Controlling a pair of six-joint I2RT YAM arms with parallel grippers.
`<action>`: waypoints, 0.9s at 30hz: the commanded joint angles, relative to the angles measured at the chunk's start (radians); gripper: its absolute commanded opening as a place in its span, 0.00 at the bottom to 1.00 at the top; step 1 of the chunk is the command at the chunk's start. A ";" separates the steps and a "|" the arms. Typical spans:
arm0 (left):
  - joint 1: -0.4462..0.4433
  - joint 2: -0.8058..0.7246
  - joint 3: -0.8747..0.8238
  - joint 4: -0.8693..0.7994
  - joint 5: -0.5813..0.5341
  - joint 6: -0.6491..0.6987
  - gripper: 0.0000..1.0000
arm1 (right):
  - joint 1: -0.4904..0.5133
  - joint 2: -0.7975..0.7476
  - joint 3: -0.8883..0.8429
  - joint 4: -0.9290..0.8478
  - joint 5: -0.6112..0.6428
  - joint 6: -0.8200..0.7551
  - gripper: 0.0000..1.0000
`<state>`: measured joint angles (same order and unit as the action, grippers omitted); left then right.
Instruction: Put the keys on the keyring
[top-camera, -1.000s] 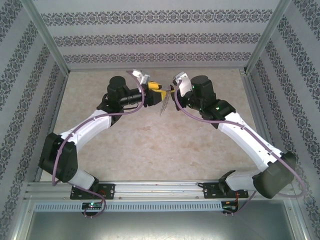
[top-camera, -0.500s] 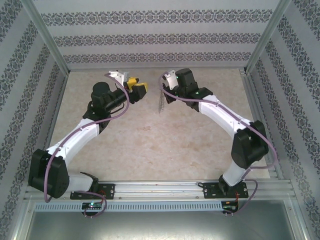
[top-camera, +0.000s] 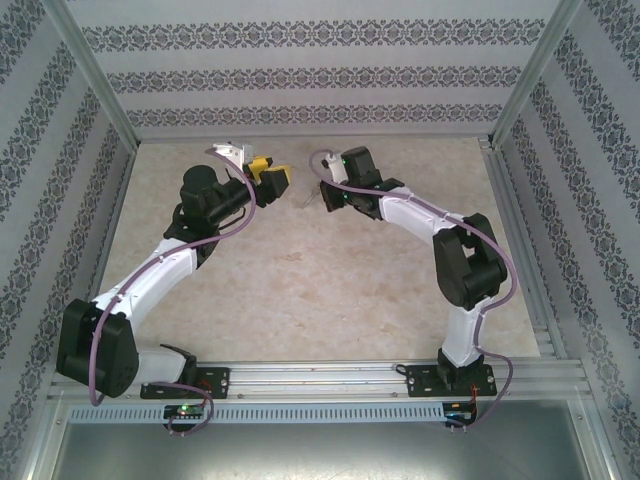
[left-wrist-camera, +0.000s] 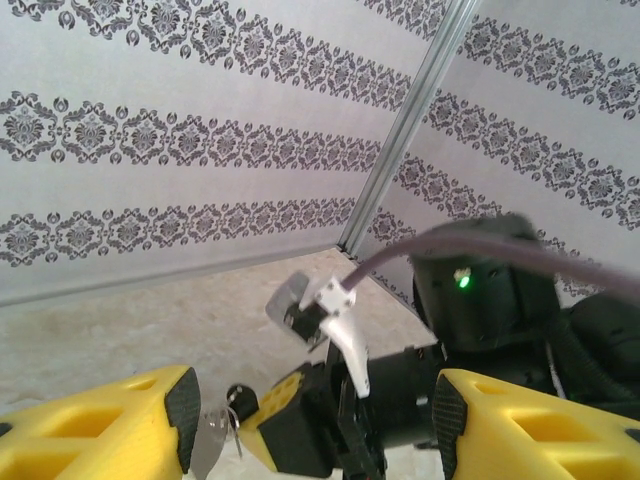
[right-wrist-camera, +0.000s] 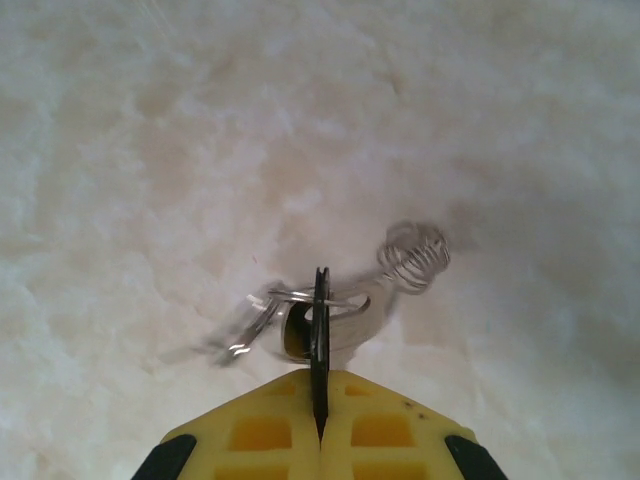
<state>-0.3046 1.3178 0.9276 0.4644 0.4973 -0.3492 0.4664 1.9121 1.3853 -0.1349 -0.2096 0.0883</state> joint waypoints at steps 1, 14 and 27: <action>0.013 0.007 -0.001 0.053 0.029 -0.035 0.65 | -0.009 -0.035 -0.082 0.038 0.016 0.036 0.00; 0.013 0.012 -0.016 0.070 0.046 -0.068 0.65 | 0.014 -0.104 -0.290 -0.012 0.019 0.073 0.00; 0.012 0.014 0.006 0.035 0.066 -0.070 0.66 | 0.098 -0.140 -0.433 -0.019 -0.031 0.128 0.18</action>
<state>-0.3046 1.3289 0.9215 0.4858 0.5369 -0.4023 0.5453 1.8187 0.9928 -0.1360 -0.2085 0.1940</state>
